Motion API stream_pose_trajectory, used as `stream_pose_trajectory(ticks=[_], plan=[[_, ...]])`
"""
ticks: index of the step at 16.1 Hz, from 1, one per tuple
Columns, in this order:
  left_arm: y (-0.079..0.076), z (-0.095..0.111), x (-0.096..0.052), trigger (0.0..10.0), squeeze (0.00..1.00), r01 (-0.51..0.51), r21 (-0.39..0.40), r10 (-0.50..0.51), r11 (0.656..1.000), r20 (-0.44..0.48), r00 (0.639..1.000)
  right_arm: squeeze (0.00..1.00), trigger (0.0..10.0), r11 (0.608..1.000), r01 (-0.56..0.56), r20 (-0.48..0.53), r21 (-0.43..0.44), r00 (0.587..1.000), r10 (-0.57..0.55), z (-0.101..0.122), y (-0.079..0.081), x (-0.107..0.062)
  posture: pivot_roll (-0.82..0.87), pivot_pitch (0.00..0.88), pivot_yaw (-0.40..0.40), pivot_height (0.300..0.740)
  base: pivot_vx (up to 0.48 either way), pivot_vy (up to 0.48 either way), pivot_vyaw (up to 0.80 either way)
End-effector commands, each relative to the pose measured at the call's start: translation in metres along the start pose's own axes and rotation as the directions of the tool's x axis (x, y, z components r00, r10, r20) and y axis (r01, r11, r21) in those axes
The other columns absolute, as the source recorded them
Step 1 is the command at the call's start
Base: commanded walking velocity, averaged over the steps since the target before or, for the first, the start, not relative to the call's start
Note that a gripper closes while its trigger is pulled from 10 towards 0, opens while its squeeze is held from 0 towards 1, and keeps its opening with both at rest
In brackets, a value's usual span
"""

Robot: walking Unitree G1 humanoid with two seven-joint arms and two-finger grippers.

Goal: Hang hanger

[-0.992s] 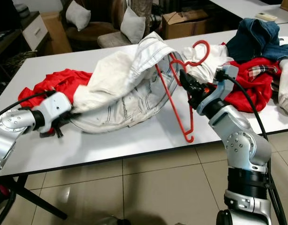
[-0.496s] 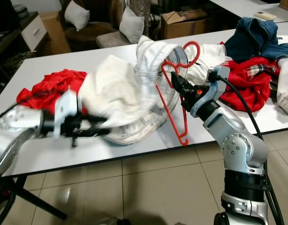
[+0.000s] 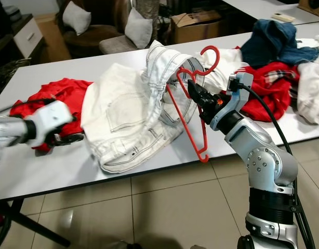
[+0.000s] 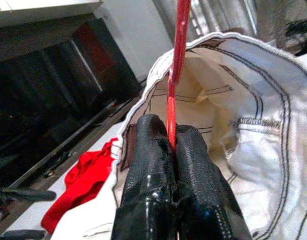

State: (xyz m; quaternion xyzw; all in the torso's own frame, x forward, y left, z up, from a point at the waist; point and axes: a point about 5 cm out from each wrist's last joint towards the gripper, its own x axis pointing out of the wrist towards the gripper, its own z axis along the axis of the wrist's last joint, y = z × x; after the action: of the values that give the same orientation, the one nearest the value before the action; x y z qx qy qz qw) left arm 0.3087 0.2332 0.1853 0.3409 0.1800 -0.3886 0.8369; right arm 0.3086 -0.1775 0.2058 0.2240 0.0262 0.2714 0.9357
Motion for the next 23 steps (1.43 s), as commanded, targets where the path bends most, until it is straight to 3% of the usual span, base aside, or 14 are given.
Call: stream_pose_trajectory(ticks=[1,4,5,6,8,11,12,15,16,17,19,20,21,23], plan=[[0.001,0.023,-0.006,10.0,1.00,0.024,-0.056,-0.015,0.998,0.169,0.985,0.00,10.0,1.000,-0.025,0.001,0.005,1.000,0.025,0.000,0.005,0.001,-0.15,0.000,0.107,0.740,0.000,0.000,0.00],[-0.002,0.053,0.002,10.0,1.00,0.074,-0.166,-0.007,0.983,0.371,0.929,0.00,10.0,1.000,-0.027,0.004,0.017,1.000,0.027,0.000,0.006,0.002,-0.16,0.000,0.108,0.740,0.000,0.000,0.00],[-0.011,0.077,0.027,10.0,1.00,0.112,-0.247,0.021,0.962,0.480,0.877,0.00,10.0,0.999,-0.037,0.005,0.036,0.999,0.037,-0.001,0.006,0.002,-0.16,0.000,0.106,0.740,0.000,0.000,0.00],[-0.016,0.093,0.047,10.0,1.00,0.104,-0.311,0.076,0.945,0.516,0.853,0.00,10.0,0.997,-0.044,0.010,0.056,0.999,0.043,-0.001,0.006,0.002,-0.16,0.000,0.104,0.740,0.000,0.000,0.00],[-0.019,0.099,0.075,10.0,1.00,-0.010,-0.376,0.183,0.927,0.429,0.884,0.00,10.0,0.995,-0.050,0.028,0.081,0.998,0.048,0.002,0.006,0.001,-0.17,0.000,0.109,0.740,0.000,0.000,0.00],[-0.025,0.104,0.089,10.0,1.00,0.080,-0.609,0.260,0.789,0.449,0.855,0.00,10.0,0.994,-0.057,0.042,0.094,0.998,0.053,0.004,0.006,-0.001,-0.17,0.000,0.111,0.740,0.000,0.000,0.00],[-0.027,0.106,0.092,10.0,1.00,0.129,-0.697,0.288,0.705,0.448,0.847,0.00,10.0,0.993,-0.059,0.043,0.098,0.998,0.055,0.004,0.006,-0.002,-0.17,0.000,0.110,0.740,0.000,0.000,0.00],[-0.032,0.111,0.098,10.0,1.00,0.200,-0.759,0.294,0.619,0.461,0.837,0.00,10.0,0.993,-0.061,0.042,0.103,0.997,0.057,0.004,0.007,-0.002,-0.17,0.000,0.108,0.740,0.000,0.000,0.00],[-0.040,0.122,0.103,10.0,0.49,0.290,-0.757,0.264,0.585,0.516,0.815,0.00,10.0,0.992,-0.065,0.042,0.106,0.997,0.061,0.004,0.008,-0.001,-0.17,0.000,0.107,0.740,0.000,0.000,0.00],[-0.044,0.125,0.106,10.0,0.00,0.311,-0.749,0.244,0.585,0.528,0.814,0.00,10.0,0.992,-0.067,0.042,0.107,0.997,0.063,0.005,0.008,0.000,-0.17,0.000,0.107,0.740,0.000,0.000,0.00],[-0.051,0.127,0.118,10.0,0.00,0.252,-0.722,0.214,0.645,0.487,0.847,0.00,10.0,0.991,-0.076,0.044,0.109,0.996,0.072,0.005,0.011,0.002,-0.17,0.000,0.107,0.740,0.000,0.000,0.00],[-0.051,0.125,0.127,10.0,0.00,0.175,-0.706,0.227,0.687,0.437,0.870,0.00,10.0,0.991,-0.083,0.047,0.108,0.996,0.078,0.005,0.013,0.003,-0.17,0.000,0.108,0.740,0.000,0.000,0.00],[-0.049,0.124,0.130,10.0,0.00,0.139,-0.699,0.237,0.701,0.413,0.879,0.00,10.0,0.990,-0.086,0.048,0.108,0.996,0.081,0.005,0.013,0.004,-0.18,0.000,0.112,0.740,0.000,0.000,0.00],[-0.043,0.127,0.135,10.0,0.00,0.096,-0.719,0.279,0.688,0.385,0.880,0.00,10.0,0.990,-0.093,0.054,0.107,0.995,0.088,0.006,0.016,0.004,-0.18,0.000,0.118,0.740,0.000,0.000,0.00]])
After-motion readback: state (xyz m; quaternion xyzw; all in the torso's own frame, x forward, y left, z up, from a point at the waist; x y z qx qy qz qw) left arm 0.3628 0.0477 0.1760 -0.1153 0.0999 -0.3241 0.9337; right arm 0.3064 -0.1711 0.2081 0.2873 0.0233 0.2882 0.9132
